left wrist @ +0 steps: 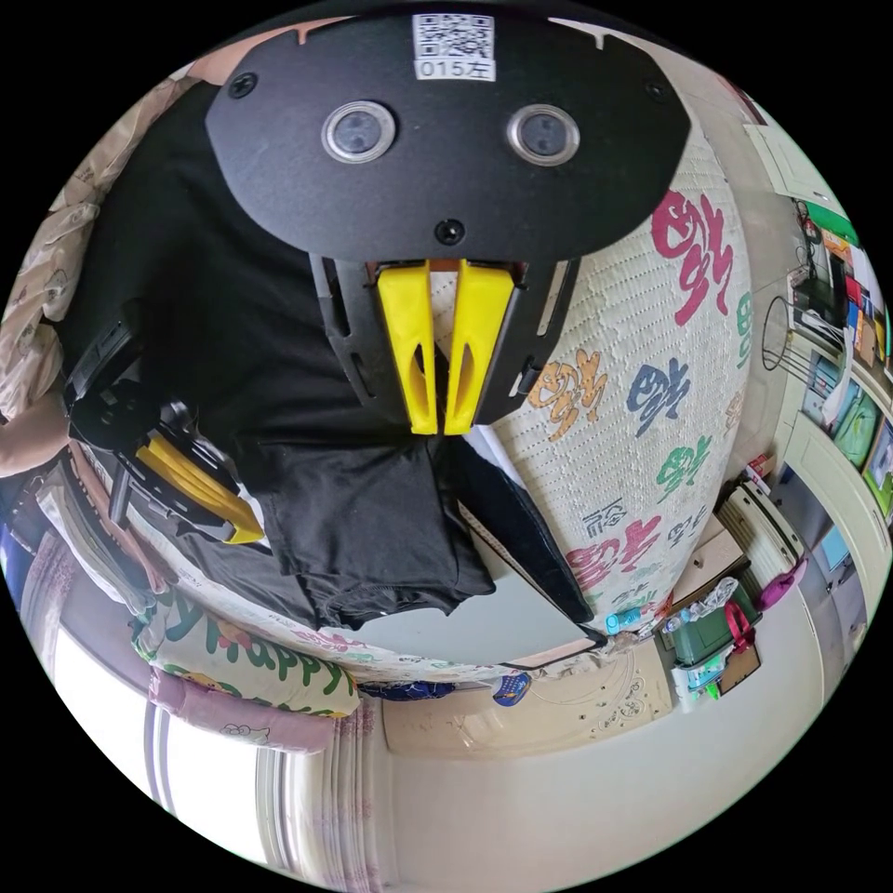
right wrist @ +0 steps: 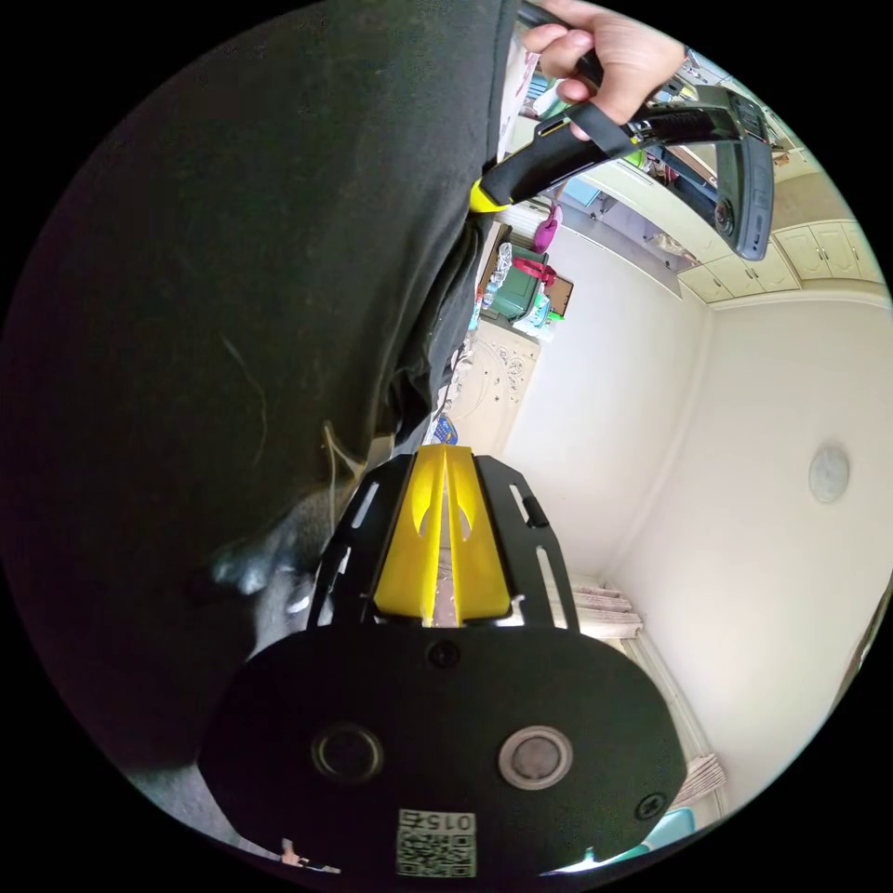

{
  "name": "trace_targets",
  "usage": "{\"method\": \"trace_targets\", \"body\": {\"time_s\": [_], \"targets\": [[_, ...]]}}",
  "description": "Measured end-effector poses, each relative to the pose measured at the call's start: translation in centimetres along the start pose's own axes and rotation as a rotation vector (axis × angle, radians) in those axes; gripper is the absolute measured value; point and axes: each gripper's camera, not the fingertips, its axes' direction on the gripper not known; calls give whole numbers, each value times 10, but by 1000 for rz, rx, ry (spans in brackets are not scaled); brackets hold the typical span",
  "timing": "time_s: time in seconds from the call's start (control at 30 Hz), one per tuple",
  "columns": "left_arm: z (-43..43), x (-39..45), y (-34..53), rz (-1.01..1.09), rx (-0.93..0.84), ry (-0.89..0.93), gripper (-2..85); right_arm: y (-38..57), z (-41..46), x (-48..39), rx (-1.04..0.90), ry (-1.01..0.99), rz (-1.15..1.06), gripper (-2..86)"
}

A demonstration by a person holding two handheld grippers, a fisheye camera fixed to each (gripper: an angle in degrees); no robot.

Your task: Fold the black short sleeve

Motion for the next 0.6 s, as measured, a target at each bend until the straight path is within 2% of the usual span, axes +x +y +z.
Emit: {"method": "trace_targets", "body": {"time_s": [0.6], "targets": [[-7, 5, 35, -1, 2, 4, 5, -108, 139, 48, -1, 3, 2, -10]]}}
